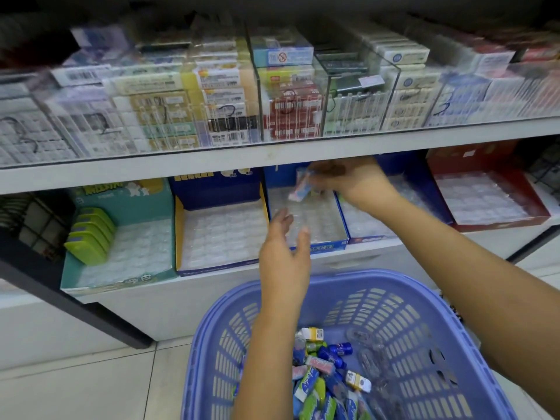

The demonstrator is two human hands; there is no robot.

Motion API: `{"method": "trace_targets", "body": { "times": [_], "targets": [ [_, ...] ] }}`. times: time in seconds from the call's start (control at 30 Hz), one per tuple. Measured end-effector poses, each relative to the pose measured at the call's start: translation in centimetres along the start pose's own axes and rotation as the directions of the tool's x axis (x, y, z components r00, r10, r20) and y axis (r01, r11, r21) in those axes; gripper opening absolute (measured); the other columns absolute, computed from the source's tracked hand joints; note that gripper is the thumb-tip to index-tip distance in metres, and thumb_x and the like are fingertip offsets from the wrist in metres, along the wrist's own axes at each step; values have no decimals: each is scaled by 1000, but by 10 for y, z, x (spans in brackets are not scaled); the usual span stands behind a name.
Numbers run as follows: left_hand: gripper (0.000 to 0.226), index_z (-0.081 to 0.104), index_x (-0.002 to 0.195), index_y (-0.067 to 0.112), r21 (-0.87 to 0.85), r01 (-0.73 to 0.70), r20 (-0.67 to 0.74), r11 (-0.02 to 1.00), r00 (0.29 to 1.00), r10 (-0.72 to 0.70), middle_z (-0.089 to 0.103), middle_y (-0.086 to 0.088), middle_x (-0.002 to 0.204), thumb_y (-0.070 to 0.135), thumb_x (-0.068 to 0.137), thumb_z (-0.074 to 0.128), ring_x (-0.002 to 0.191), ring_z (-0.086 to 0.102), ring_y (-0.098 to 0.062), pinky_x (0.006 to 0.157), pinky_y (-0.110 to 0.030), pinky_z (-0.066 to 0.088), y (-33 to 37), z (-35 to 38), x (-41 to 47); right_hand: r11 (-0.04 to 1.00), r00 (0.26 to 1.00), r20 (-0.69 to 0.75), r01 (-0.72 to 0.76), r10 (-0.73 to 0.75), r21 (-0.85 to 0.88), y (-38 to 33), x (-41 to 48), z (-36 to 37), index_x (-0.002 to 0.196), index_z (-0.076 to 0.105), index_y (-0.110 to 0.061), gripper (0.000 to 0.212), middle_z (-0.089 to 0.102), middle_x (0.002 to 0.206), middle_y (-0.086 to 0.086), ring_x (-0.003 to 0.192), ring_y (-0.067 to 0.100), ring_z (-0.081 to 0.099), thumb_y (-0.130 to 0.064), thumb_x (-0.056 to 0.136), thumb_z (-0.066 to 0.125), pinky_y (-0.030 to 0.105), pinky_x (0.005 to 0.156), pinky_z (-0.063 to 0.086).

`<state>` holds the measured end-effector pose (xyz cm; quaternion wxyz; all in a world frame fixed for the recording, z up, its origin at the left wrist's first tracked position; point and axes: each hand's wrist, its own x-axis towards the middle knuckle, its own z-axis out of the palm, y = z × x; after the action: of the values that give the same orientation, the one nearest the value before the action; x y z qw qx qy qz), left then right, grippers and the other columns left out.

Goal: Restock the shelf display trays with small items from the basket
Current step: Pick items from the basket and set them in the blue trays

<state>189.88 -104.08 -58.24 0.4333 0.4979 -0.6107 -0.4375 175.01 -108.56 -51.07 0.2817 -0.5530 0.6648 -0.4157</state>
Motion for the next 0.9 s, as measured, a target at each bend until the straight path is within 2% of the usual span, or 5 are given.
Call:
{"method": "trace_targets", "body": {
  "times": [0.13, 0.4, 0.57, 0.7, 0.9],
  "targets": [
    [43, 43, 141, 16, 465, -191, 272, 865, 960, 66, 38, 2, 150, 22, 99, 46, 143, 23, -11, 112, -19, 20, -8, 6, -6, 981, 988, -138, -88, 64, -173, 9, 34, 3, 93, 63, -11, 19, 65, 107, 9, 101, 22, 58, -21, 79, 70, 30, 85, 46],
    [46, 40, 143, 13, 496, -212, 316, 842, 947, 53, 34, 1, 153, 25, 99, 46, 144, 18, -12, 114, -20, 13, -12, 5, 0, 917, 994, 65, -52, 84, -396, 32, 63, 16, 101, 67, -22, 14, 66, 113, 6, 104, 24, 62, -24, 91, 59, 37, 97, 48],
    [47, 39, 144, 14, 495, -225, 319, 839, 945, 66, 33, 2, 153, 26, 99, 46, 145, 17, -11, 114, -19, 12, -15, 6, 0, 880, 989, 115, -31, 98, -474, 33, 69, 23, 119, 63, -19, 28, 62, 123, 2, 109, 22, 58, -23, 91, 58, 7, 73, 40],
    [47, 39, 144, 14, 494, -230, 336, 839, 940, 59, 33, 2, 153, 26, 99, 46, 144, 18, -11, 114, -19, 14, -13, 4, -1, 816, 980, 166, 9, 107, -578, 24, 70, 24, 121, 61, -15, 30, 59, 128, 7, 114, 25, 54, -22, 93, 54, 23, 90, 39],
    [25, 68, 99, 16, 320, -263, 180, 910, 960, 214, 70, 1, 100, 30, 97, 47, 89, 62, -10, 77, -25, 50, 4, 2, -17, 801, 996, 85, 54, -3, -597, 14, 30, 13, 115, 58, -9, 30, 62, 107, 7, 97, 19, 57, -24, 89, 60, 25, 78, 44]
  ]
}}
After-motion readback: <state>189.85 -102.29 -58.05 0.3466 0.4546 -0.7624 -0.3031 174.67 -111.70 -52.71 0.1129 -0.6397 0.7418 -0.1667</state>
